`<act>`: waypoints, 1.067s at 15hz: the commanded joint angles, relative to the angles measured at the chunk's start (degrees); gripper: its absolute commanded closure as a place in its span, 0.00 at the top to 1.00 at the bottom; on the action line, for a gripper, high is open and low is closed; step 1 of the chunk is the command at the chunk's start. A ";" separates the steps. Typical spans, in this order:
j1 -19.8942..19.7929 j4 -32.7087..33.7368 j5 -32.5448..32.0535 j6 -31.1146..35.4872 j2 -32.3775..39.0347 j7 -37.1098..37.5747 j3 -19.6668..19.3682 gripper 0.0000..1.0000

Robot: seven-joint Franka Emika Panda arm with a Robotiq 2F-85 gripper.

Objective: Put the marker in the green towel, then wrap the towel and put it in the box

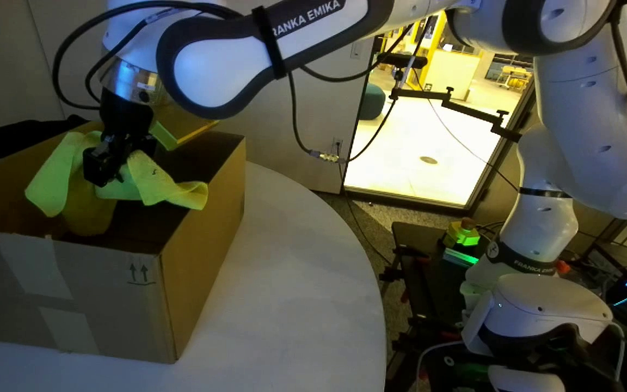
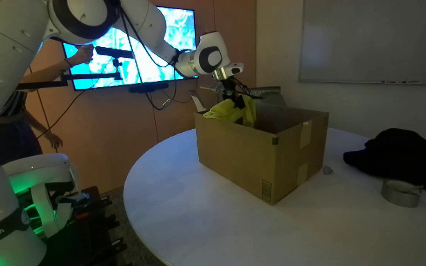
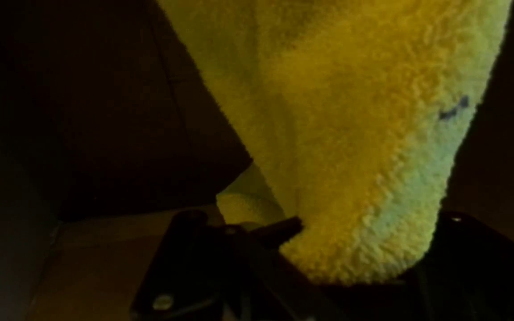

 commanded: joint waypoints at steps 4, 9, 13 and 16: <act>2.43 18.32 -1.53 -9.55 13.24 4.69 -4.53 0.00; 2.09 20.20 -0.80 -14.80 13.31 3.52 -4.00 0.44; 1.49 17.83 -0.62 -17.89 9.66 1.16 -3.01 0.75; -0.01 12.87 0.47 -17.97 4.90 -2.35 -1.51 0.96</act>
